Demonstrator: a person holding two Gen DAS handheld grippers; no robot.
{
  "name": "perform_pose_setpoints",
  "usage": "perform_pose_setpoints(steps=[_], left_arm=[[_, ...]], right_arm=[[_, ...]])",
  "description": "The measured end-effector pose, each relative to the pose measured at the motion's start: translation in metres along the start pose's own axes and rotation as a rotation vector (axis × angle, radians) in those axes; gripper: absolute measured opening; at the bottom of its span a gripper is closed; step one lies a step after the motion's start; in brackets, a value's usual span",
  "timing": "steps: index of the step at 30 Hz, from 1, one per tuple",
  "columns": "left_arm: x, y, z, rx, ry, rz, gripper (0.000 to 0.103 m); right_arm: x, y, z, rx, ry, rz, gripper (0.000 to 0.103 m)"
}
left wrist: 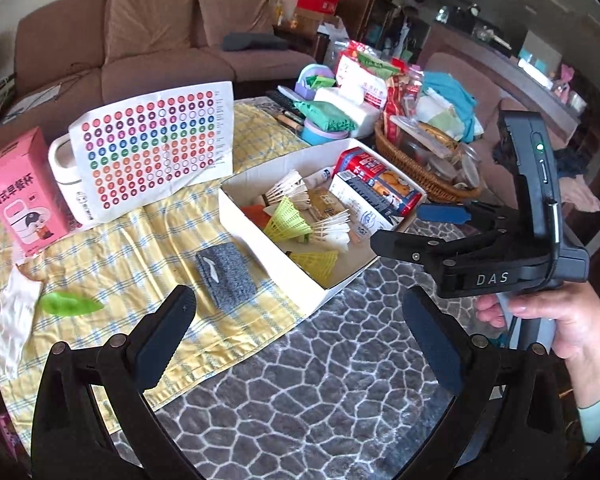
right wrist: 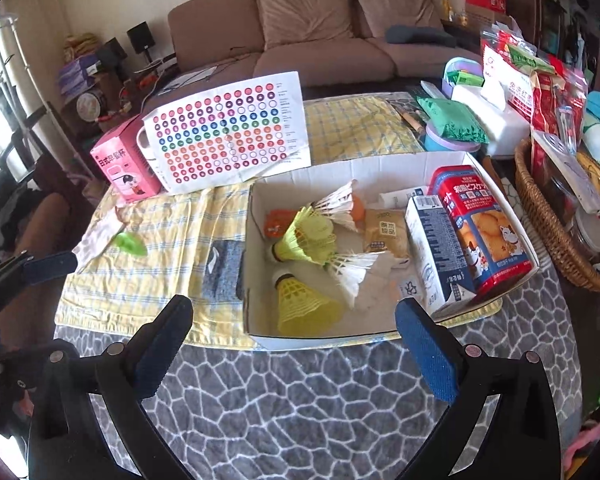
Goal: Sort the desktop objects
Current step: 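Move the right gripper back over the tablecloth toward the green leaf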
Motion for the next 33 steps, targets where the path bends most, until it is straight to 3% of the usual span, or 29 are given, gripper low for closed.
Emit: perform_pose_setpoints(steps=[13, 20, 33], left_arm=[[0.060, 0.057, 0.032, 0.047, -0.052, -0.104, 0.103], [0.075, 0.148, 0.063, 0.163, -0.044, -0.199, 0.103], [0.093, 0.302, 0.124, 0.380, -0.032, -0.355, 0.103]], right_arm=[[0.001, 0.079, 0.002, 0.036, -0.035, -0.066, 0.103], [-0.016, 0.119, 0.001, 0.078, -0.054, -0.138, 0.103], [-0.102, 0.194, 0.000, 0.129, 0.012, -0.315, 0.103]])
Point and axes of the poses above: each gripper's, at about its wrist camera, not at the fingertips, and x roughly against the way its jaws point, y to its left, z to its underside, the point moved 1 cm from there along -x, roughly the way its jaws point, and after that the axes turned 2 degrees about x, right-handed, at the moved point
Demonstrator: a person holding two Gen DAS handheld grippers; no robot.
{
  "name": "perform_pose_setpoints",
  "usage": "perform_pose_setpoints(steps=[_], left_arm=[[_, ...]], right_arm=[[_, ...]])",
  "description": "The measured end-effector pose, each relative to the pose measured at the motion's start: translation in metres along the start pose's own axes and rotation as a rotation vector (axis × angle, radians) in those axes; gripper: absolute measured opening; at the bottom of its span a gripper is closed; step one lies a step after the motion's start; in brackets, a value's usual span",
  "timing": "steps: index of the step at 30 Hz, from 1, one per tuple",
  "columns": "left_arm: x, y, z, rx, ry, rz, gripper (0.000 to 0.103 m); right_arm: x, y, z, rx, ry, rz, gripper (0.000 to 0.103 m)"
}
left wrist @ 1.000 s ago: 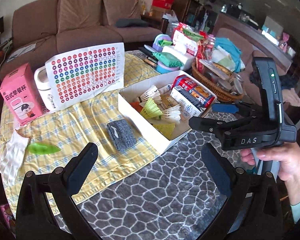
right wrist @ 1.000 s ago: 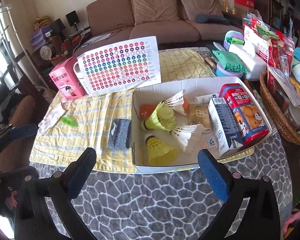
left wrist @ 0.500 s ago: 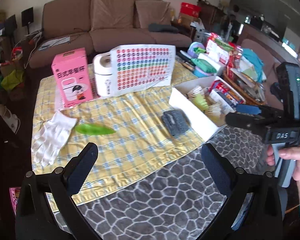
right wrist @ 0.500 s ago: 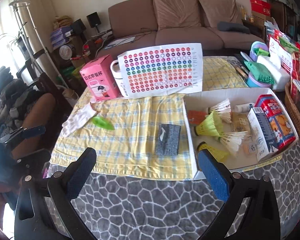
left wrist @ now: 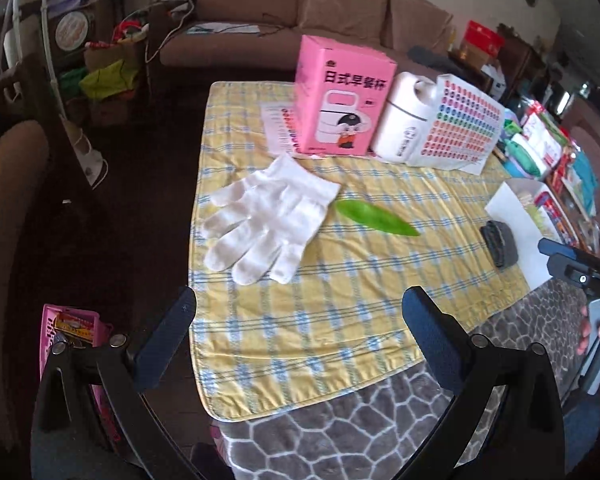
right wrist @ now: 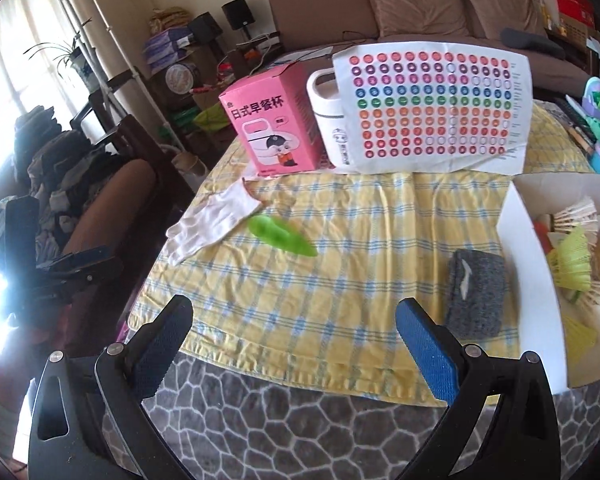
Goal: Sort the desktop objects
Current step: 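Move the right gripper back over the tablecloth toward the green leaf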
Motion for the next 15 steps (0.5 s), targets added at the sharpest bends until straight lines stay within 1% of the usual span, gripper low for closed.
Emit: perform_pose_setpoints(steps=[4, 8, 11, 14, 15], left_arm=[[-0.017, 0.019, -0.002, 0.035, 0.012, 0.006, 0.103], [-0.035, 0.023, -0.003, 0.030, 0.028, 0.014, 0.103], [-0.050, 0.020, -0.003, 0.009, 0.039, 0.016, 0.103], [-0.062, 0.018, -0.003, -0.005, 0.054, 0.021, 0.103], [-0.066, 0.017, -0.003, -0.008, 0.064, 0.028, 0.103]], right_arm=[[-0.030, 0.011, -0.011, 0.011, 0.015, -0.038, 0.103], [-0.060, 0.021, -0.020, 0.072, 0.031, -0.033, 0.102], [-0.083, 0.026, -0.027, 0.140, 0.054, -0.028, 0.100], [-0.108, 0.031, -0.034, 0.238, 0.088, -0.014, 0.094], [-0.118, 0.033, -0.036, 0.272, 0.106, -0.007, 0.090]])
Point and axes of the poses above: each gripper's, at about its wrist camera, not at the fingertips, and x roughly against the way its jaws point, y to its left, z to its underside, the point moved 1 cm from there along -x, roughly the way its jaws point, and after that the axes turned 2 degrees about x, right-handed, at the moved point
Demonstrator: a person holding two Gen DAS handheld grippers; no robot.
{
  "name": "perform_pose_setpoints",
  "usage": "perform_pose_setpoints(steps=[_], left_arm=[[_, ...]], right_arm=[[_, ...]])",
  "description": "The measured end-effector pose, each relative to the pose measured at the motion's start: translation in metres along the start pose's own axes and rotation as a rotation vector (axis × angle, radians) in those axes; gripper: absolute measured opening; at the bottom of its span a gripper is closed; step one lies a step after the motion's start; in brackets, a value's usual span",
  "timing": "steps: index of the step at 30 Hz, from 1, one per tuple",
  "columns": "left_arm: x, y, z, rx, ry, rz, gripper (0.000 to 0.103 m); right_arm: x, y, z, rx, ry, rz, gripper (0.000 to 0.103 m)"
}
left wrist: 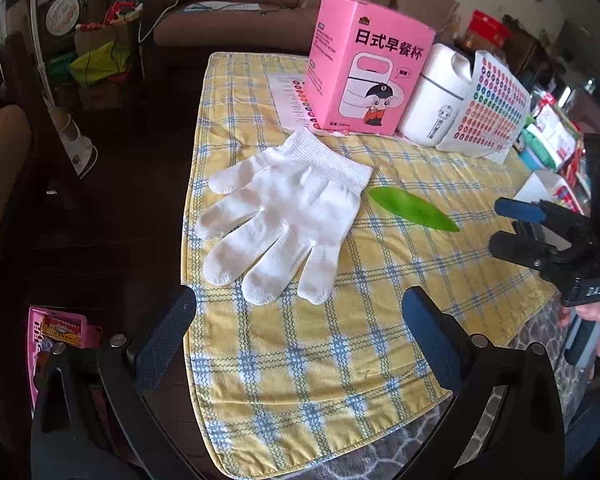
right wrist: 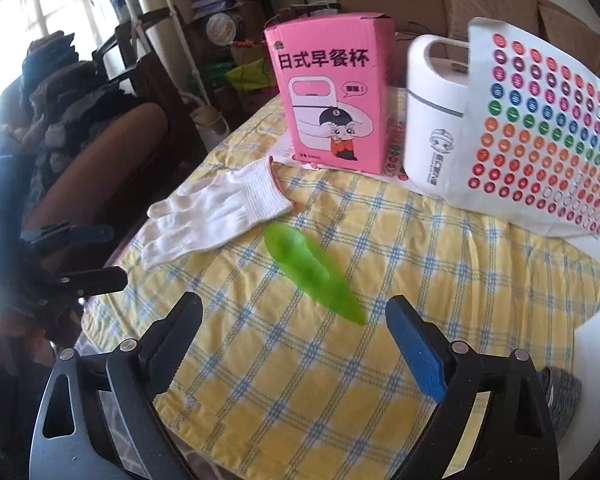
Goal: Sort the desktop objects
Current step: 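Move the right gripper back over the tablecloth toward the green leaf, then grasp the green leaf-shaped object with the right gripper and lift it, then carry the green leaf into the white box with the right gripper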
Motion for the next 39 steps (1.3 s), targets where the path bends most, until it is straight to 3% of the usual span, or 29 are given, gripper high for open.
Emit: perform_pose_setpoints(steps=[3, 8, 10, 11, 13, 15, 20, 24, 25, 27, 28, 30, 31, 32, 33, 39], left_arm=[[-0.005, -0.006, -0.003, -0.026, 0.006, 0.012, 0.103], [-0.011, -0.022, -0.009, -0.057, 0.014, 0.067, 0.103], [-0.012, -0.029, -0.011, -0.065, 0.019, 0.085, 0.103], [-0.013, -0.032, -0.012, -0.069, 0.023, 0.092, 0.103], [-0.014, -0.037, -0.013, -0.073, 0.032, 0.112, 0.103], [-0.015, -0.040, -0.013, -0.054, 0.038, 0.149, 0.103], [-0.019, -0.034, -0.017, 0.099, 0.057, 0.342, 0.103], [-0.027, -0.016, -0.021, 0.301, 0.066, 0.537, 0.101], [-0.031, -0.011, -0.021, 0.350, 0.071, 0.570, 0.098], [-0.038, -0.001, -0.020, 0.433, 0.081, 0.616, 0.074], [-0.041, 0.002, -0.020, 0.461, 0.091, 0.641, 0.066], [-0.043, 0.002, -0.019, 0.484, 0.105, 0.675, 0.039], [-0.043, 0.000, -0.018, 0.484, 0.108, 0.686, 0.032], [-0.041, -0.002, -0.018, 0.482, 0.106, 0.693, 0.013], [-0.039, -0.004, -0.018, 0.482, 0.098, 0.701, 0.009], [-0.020, -0.030, -0.021, 0.438, 0.066, 0.747, 0.006]], right_arm=[[-0.026, 0.003, -0.008, 0.111, 0.051, 0.016, 0.078], [-0.052, 0.002, -0.011, 0.214, 0.105, 0.024, 0.072], [-0.060, 0.000, -0.007, 0.230, 0.127, 0.029, 0.059], [-0.061, -0.001, -0.005, 0.235, 0.122, 0.027, 0.059], [-0.057, -0.004, -0.004, 0.221, 0.091, 0.017, 0.035], [-0.053, -0.007, -0.004, 0.193, 0.080, -0.003, 0.033], [-0.034, -0.005, 0.000, 0.141, 0.027, -0.052, 0.033], [-0.005, 0.009, 0.008, 0.126, -0.046, -0.110, 0.033], [0.001, 0.016, 0.009, 0.130, -0.059, -0.127, 0.033], [0.012, 0.028, 0.015, 0.148, -0.074, -0.147, 0.033], [0.016, 0.033, 0.018, 0.157, -0.078, -0.151, 0.033], [0.022, 0.043, 0.020, 0.163, -0.087, -0.159, 0.033], [0.024, 0.046, 0.021, 0.163, -0.086, -0.163, 0.033], [0.025, 0.051, 0.020, 0.166, -0.085, -0.158, 0.033], [0.025, 0.055, 0.021, 0.171, -0.084, -0.152, 0.032], [0.049, 0.052, 0.022, 0.154, -0.122, -0.126, 0.032]])
Point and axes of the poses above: each gripper's, at about its wrist camera, not at the fingertips, and x roughly against the way its jaws point, y to its left, z to its underside, the point moved 1 cm from there along -x, roughly the way its jaws point, and after that the axes turned 2 degrees about x, right-handed, at the moved point
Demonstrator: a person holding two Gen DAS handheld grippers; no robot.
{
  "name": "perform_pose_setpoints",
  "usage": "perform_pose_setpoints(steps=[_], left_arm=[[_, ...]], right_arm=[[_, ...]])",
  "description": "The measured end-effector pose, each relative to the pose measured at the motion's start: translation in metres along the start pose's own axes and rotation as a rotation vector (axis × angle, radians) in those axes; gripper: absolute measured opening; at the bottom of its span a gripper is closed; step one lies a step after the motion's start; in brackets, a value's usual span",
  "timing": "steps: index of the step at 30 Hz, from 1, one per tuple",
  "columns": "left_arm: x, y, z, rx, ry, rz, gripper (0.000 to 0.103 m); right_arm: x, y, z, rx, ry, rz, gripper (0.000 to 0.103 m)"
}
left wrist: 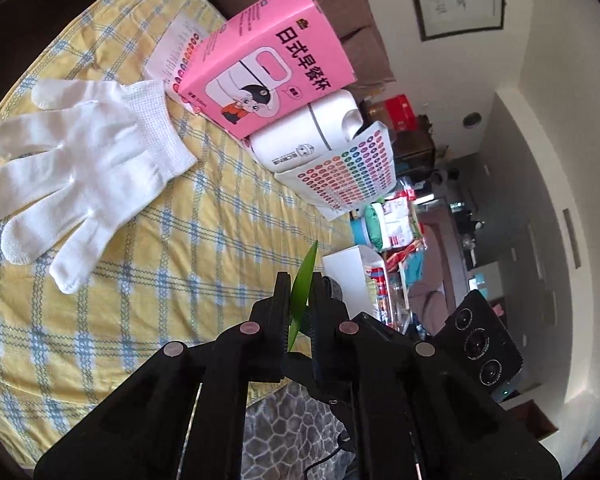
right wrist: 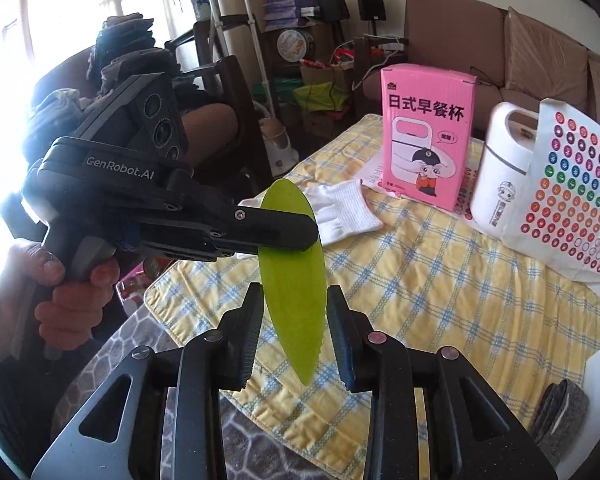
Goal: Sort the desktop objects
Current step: 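Carry the green leaf into the white box with the right gripper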
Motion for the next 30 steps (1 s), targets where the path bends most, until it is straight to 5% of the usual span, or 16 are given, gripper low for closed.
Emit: perform_pose_setpoints(steps=[8, 19, 25, 30], left_arm=[[-0.074, -0.103, 0.019, -0.171, 0.103, 0.015, 0.006], [-0.269, -0.229, 0.073, -0.317, 0.370, 0.002, 0.008], [-0.363, -0.250, 0.095, -0.373, 0.462, -0.116, 0.007], [-0.390, -0.242, 0.097, -0.355, 0.447, -0.194, 0.024]], right_arm=[[0.097, -0.056, 0.022, -0.067, -0.099, 0.108, 0.032], [0.229, -0.181, 0.104, -0.265, -0.111, 0.348, 0.032], [0.254, -0.248, 0.151, -0.440, -0.105, 0.398, 0.032], [0.245, -0.263, 0.167, -0.469, -0.064, 0.429, 0.032]])
Point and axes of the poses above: each gripper's, at about its wrist camera, not at the fingertips, and x roughly against the way its jaws point, y to its left, z to its underside, the point moved 1 cm from there along -x, roughly the way its jaws point, and after that the axes turned 2 degrees about x, right-handed, at the moved point
